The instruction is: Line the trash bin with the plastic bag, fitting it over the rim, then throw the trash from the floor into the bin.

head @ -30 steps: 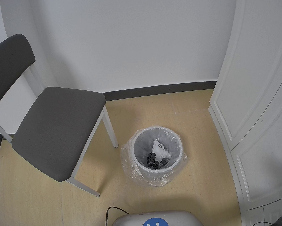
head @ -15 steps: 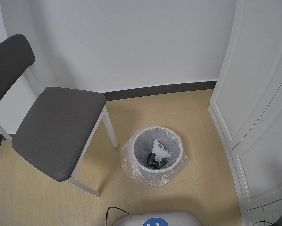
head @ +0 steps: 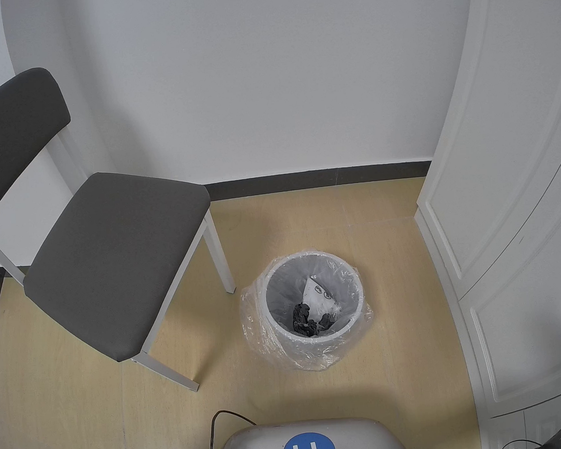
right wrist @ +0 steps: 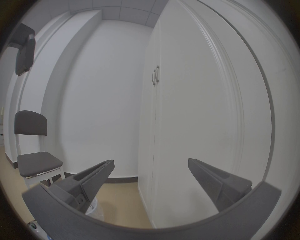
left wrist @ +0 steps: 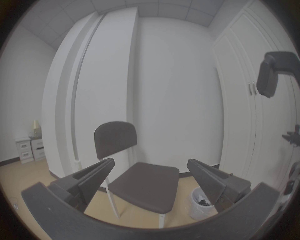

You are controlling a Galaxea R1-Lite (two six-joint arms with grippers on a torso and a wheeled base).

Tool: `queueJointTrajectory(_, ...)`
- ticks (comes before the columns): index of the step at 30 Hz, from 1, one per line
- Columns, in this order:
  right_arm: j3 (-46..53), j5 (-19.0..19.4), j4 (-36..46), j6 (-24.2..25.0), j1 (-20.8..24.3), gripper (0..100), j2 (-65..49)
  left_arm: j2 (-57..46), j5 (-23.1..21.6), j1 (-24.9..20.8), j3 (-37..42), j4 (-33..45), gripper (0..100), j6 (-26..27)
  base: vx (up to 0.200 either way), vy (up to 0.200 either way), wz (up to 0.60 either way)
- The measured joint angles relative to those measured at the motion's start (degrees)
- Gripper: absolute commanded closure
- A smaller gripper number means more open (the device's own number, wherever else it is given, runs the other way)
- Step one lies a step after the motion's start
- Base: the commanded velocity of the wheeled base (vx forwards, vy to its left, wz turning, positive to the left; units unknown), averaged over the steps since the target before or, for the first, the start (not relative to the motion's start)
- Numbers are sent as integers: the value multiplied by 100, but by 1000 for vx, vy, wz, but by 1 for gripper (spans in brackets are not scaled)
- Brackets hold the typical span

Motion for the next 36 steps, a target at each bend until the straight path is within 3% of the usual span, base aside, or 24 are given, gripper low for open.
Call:
queueJointTrajectory(4, 162, 206, -561, -307, 0, 0, 0, -35, -166, 0, 989, -1335, 0, 349, 0, 0, 0)
queueJointTrajectory(9, 341, 494, -1258, -695, -2, 0, 0, -55, -328, 7, 2097, -2326, 0, 591, 0, 0, 0)
queueJointTrajectory(13, 416, 613, -1404, -797, -4, 0, 2, -61, -375, 11, 2434, -2302, 0, 605, 0, 0, 0)
queueJointTrajectory(18, 440, 747, -1467, -862, 0, 0, 5, -63, -425, 11, 2531, -1181, 0, 349, 0, 0, 0)
queueJointTrajectory(22, 441, 762, -1056, -829, 0, 0, 6, -63, -444, 11, 2542, -556, 0, 191, 0, 0, 0)
queueJointTrajectory(36, 446, 562, 1922, -138, 0, 0, 16, -63, -458, 11, 2544, -560, 0, 52, 0, 0, 0)
